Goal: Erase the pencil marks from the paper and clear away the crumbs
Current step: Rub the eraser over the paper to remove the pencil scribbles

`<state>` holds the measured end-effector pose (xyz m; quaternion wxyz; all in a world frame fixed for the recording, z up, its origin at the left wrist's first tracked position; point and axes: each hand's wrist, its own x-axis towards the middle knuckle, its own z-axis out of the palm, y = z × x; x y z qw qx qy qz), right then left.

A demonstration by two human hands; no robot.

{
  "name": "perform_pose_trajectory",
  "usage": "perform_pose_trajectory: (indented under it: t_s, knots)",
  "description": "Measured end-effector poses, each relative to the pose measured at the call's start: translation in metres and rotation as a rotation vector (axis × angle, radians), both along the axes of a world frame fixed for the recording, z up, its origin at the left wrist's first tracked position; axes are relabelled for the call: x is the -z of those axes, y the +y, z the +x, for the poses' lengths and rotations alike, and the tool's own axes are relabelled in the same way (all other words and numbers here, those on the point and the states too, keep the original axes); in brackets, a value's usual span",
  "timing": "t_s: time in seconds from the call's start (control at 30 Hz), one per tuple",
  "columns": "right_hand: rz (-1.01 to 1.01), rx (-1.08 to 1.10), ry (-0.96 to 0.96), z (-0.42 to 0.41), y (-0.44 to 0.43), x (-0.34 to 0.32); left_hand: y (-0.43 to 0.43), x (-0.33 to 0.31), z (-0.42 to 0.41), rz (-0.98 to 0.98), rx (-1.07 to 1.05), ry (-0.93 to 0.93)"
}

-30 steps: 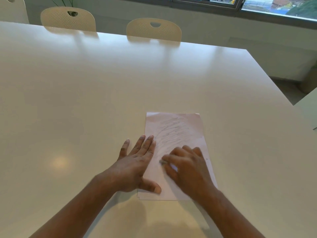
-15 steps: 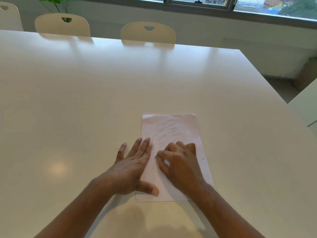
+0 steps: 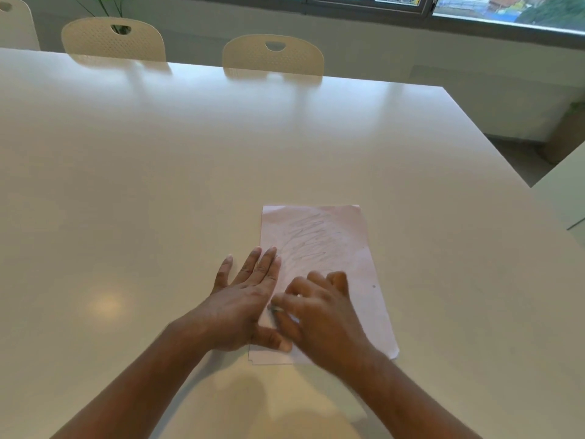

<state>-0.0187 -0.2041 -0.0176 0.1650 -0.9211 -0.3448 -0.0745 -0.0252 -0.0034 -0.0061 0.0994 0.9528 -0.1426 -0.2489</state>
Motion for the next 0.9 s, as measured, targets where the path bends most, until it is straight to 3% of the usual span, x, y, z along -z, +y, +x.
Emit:
perform_pose_trajectory:
  t_s: [0.17, 0.37, 0.53, 0.73, 0.9]
  knots:
    - [0.047, 0.329, -0.074, 0.038, -0.013, -0.003, 0.001, 0.001, 0.0, -0.011, -0.004, -0.02]
    - [0.056, 0.073, 0.013, -0.008, -0.01, 0.003, 0.001, 0.002, 0.0, -0.008, -0.003, -0.021]
    - [0.057, 0.369, -0.08, 0.021, -0.027, -0.002, 0.0, 0.001, 0.0, -0.006, -0.01, -0.02]
    - [0.078, 0.106, 0.021, -0.018, -0.012, 0.005, 0.0, 0.001, 0.0, 0.016, -0.001, -0.013]
    - [0.076, 0.382, -0.049, 0.015, -0.033, -0.002, 0.0, -0.001, -0.001, 0.003, -0.005, -0.01]
